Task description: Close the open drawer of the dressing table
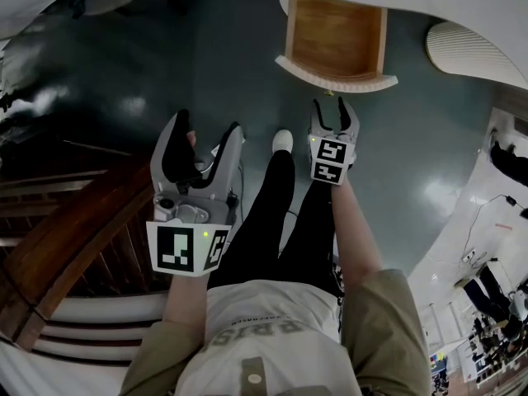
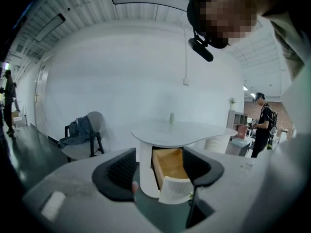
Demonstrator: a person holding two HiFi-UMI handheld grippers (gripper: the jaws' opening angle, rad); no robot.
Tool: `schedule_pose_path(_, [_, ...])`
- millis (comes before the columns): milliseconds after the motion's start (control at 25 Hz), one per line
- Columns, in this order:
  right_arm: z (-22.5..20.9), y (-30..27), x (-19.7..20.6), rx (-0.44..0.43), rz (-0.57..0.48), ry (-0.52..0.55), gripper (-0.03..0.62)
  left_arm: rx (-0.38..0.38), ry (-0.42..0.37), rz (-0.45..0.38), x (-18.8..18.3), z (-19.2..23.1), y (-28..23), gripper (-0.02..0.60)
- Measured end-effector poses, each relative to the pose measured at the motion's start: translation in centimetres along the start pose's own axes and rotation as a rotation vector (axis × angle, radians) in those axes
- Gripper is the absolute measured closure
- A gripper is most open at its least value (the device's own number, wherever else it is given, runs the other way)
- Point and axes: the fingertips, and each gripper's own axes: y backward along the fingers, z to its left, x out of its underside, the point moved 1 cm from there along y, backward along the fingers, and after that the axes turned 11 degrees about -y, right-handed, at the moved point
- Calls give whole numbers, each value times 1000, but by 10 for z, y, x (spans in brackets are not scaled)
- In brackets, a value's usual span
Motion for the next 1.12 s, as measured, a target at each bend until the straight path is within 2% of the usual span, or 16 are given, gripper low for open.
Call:
schedule_pose_path(200, [-8,-13,2,36,21,-29,361,-8,0,13,5,8,-1,268])
schedule_pose_path(800, [-9,-27,-1,45,47,-16,474,-22,12,26,8,17,-13,268])
schedule_pose_path(1120, [-8,-29,-1,33,60,-31,475,-16,18,32,8,20,-23,268])
